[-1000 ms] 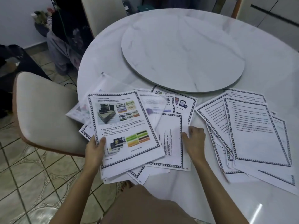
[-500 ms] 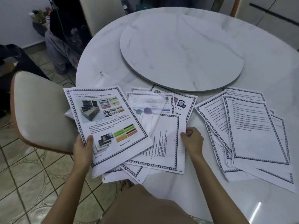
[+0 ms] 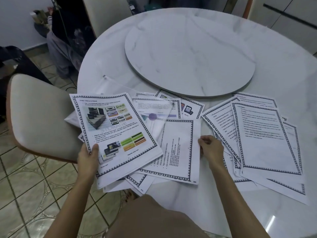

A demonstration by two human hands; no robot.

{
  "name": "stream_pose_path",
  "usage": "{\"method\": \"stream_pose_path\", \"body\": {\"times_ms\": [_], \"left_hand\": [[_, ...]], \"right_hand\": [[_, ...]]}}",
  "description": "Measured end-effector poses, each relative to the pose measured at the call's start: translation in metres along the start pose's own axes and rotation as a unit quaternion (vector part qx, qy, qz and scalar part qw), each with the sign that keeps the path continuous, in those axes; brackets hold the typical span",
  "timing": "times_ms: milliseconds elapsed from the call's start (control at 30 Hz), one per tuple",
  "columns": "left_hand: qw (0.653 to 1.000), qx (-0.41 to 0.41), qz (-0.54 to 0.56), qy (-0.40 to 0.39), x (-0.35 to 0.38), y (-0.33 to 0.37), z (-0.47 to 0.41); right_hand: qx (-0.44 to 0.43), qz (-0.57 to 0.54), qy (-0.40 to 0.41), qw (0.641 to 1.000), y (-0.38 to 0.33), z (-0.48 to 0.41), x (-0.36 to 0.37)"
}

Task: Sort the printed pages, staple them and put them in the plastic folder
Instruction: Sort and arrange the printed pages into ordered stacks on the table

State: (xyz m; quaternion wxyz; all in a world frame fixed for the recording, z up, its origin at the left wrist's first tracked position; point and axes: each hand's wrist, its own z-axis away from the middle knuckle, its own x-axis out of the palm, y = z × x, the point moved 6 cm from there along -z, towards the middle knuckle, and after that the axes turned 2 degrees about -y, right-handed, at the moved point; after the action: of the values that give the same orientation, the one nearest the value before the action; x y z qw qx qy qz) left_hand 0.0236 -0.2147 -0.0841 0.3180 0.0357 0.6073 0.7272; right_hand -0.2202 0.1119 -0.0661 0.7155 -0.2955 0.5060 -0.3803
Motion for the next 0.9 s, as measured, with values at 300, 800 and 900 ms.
{"method": "stream_pose_path", "body": {"times_ms": [300, 800, 900], "left_hand": [[1.0, 0.008, 0.011, -0.002, 0.016, 0.007, 0.015], [0.998, 0.059, -0.022, 0.013, 0.049, 0.033, 0.027], [0.997, 0.067, -0.023, 0.018, 0.053, 0.038, 0.028]], "right_hand": [[0.022, -0.083, 0.11, 0.99, 0.025, -0.039, -0.123], [0.142, -0.251, 0.292, 0.912, 0.109, -0.047, -0.202], [0.158, -0.221, 0.301, 0.914, 0.121, -0.037, -0.198]]}}
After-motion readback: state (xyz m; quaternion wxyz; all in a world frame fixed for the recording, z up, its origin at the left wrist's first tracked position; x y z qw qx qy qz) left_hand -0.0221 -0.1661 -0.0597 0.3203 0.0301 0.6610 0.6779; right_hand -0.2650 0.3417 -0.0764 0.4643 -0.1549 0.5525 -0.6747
